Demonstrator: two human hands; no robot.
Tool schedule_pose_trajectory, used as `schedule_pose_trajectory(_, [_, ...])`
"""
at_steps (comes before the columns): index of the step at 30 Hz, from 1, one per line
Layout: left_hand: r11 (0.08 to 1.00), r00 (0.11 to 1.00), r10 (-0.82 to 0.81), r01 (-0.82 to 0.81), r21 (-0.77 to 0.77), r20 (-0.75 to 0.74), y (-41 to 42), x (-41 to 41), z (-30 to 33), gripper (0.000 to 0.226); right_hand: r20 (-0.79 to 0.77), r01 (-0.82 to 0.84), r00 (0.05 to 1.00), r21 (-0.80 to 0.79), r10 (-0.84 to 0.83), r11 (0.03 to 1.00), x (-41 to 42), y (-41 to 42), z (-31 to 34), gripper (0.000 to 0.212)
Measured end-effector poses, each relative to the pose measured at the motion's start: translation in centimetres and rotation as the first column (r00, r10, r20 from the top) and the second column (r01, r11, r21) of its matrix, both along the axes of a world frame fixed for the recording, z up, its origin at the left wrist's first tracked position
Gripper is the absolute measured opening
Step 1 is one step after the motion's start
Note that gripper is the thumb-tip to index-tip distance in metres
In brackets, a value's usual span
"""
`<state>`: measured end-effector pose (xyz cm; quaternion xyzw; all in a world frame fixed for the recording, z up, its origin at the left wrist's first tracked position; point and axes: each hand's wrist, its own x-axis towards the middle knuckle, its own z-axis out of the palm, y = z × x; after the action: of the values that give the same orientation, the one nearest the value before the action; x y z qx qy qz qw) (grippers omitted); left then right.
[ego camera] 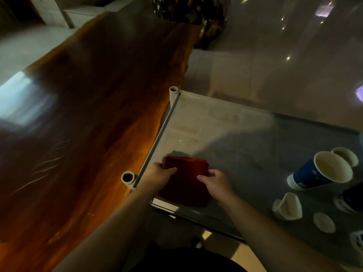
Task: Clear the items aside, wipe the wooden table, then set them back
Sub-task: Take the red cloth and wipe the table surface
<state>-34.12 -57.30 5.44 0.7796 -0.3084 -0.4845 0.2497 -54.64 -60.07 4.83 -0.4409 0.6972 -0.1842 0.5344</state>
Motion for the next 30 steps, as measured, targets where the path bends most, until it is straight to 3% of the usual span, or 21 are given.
schedule_pose_trajectory(4, [0.995, 0.994, -0.049, 0.056, 0.076, -0.095, -0.1, 0.0, 0.6, 0.051, 0.062, 0.008, 0.998, 0.045, -0.011, 0.999, 0.2, -0.4, 0.1, 0.034])
schedule_pose_trajectory(8, [0.987, 0.983, -0.141, 0.148, 0.058, -0.115, -0.3, -0.1, 1.8, 0.042, 0.142, -0.022, 0.990, 0.083, 0.009, 0.996, 0.1, -0.8, 0.2, 0.015])
schedule_pose_trajectory(12, [0.983, 0.972, -0.183, 0.184, -0.009, -0.148, 0.9, -0.2, 3.7, 0.041, 0.238, -0.037, 0.971, 0.113, 0.009, 0.993, -0.2, -0.8, 0.3, 0.020])
schedule_pose_trajectory(16, [0.977, 0.939, -0.190, 0.151, -0.151, -0.288, 3.5, 0.0, 5.9, 0.034, 0.357, -0.093, 0.933, 0.125, 0.043, 0.988, -0.1, -0.6, 0.5, 0.028])
schedule_pose_trajectory(23, [0.913, 0.858, -0.012, -0.200, -0.355, -0.514, 11.2, 0.9, 8.1, 0.015, 0.575, -0.378, 0.779, 0.113, 0.250, 0.919, 1.7, 1.2, 3.1, 0.026])
schedule_pose_trajectory(27, [0.828, 0.762, 0.171, -0.454, -0.328, -0.624, 16.6, 1.4, 8.1, 0.019, 0.585, -0.542, 0.709, 0.097, 0.393, 0.835, 4.5, 3.2, 4.7, 0.035])
schedule_pose_trajectory(30, [0.696, 0.617, 0.375, -0.680, -0.230, -0.692, 20.9, 1.8, 7.3, 0.037, 0.521, -0.697, 0.635, 0.068, 0.570, 0.713, 6.9, 5.4, 5.3, 0.031])
